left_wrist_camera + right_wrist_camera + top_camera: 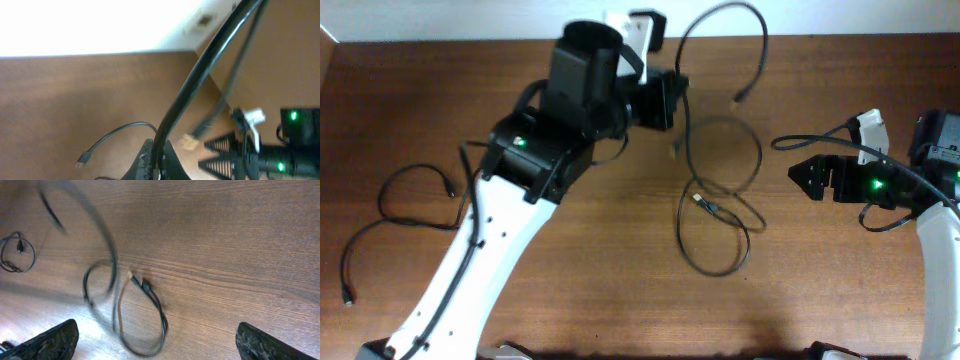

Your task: Untangle cables

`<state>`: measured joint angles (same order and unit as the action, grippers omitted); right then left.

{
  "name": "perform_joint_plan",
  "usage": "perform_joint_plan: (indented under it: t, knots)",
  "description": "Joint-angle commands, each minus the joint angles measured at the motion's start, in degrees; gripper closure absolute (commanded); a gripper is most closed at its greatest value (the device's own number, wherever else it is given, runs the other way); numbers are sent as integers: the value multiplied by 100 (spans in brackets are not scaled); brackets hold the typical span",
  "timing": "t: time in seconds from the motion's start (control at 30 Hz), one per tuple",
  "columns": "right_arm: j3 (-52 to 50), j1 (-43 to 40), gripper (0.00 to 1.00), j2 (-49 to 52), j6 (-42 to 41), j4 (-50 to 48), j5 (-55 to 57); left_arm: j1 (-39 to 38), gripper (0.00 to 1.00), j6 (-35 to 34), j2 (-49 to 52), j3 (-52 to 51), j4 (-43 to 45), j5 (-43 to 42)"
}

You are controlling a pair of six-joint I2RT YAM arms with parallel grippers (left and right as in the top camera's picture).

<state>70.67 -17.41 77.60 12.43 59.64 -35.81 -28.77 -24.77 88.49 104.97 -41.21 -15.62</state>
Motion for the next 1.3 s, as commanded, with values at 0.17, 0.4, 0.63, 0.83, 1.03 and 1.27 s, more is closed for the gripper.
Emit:
perform_joint_plan:
  t: [0.17, 0.4, 0.63, 0.83, 1.03, 1.27]
  knots:
    - [37, -24, 1, -94, 352, 24, -538, 9, 100, 258, -39, 1082, 382, 1008]
    - [37, -22, 1, -94, 1510, 173, -1788, 7, 100, 70, -39, 1298, 894, 400]
    - [37, -17, 0, 197, 2240, 9, -1843, 2, 100, -326, -39, 1547, 1370, -186]
    - [37, 83, 3, 835, 2621, -341, -1904, 2, 100, -608, -39, 2050, 1373, -525]
    - [37, 1005, 2, 1707, 4037, -476, -2393, 2, 100, -610, -39, 2688, 1377, -551]
    - [37, 1768, 15, 2608, 4048, -1213, -2157, 2, 100, -610, -39, 2859, 1379, -564]
